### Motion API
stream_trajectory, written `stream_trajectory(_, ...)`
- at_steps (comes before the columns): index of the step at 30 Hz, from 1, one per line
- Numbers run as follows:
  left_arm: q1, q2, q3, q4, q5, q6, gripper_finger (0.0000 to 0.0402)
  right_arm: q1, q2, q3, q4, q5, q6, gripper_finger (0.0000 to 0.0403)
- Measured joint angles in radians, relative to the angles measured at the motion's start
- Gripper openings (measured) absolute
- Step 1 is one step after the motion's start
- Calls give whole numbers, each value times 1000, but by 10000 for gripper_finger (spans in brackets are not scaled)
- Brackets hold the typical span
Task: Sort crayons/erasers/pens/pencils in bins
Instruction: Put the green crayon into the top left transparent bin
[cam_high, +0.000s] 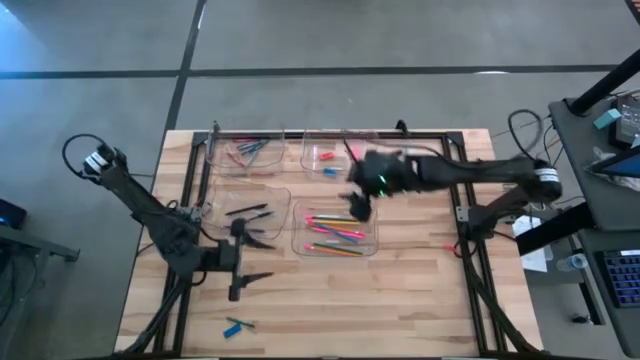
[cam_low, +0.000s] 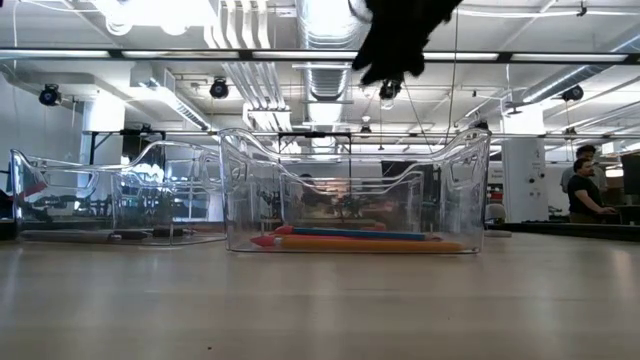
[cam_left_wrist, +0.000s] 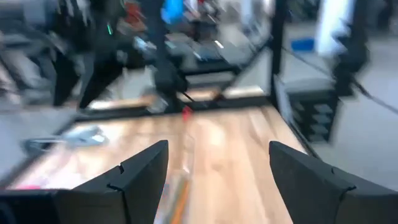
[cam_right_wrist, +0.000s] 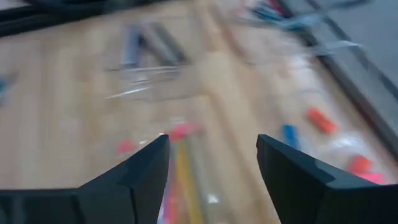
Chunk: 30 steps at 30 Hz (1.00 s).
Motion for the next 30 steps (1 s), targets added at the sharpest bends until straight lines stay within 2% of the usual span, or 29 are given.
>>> stream_trajectory(3, -1, 34, 126, -282, 95, -110, 262, 134, -54, -12, -12, 12, 33, 223)
stream_trajectory(7, -13, 133, 267, -636, 262, -284, 262, 340, -93, -35, -15, 132, 85, 219)
stream_trajectory(12, -42, 278, 352, -881, 490, -522, 262, 563, -85, -50, -20, 296, 135, 219)
stream_trajectory(16, -81, 379, 354, -903, 607, -661, 262, 688, -59, -51, -18, 388, 157, 219)
stream_trajectory(22, -139, 529, 349, -813, 606, -737, 262, 771, -10, -50, -17, 494, 182, 219)
stream_trajectory(26, -173, 624, 350, -692, 606, -736, 262, 775, 14, -50, -17, 498, 200, 219)
stream_trajectory(30, -196, 690, 353, -716, 600, -738, 262, 773, 26, -49, -16, 501, 207, 219)
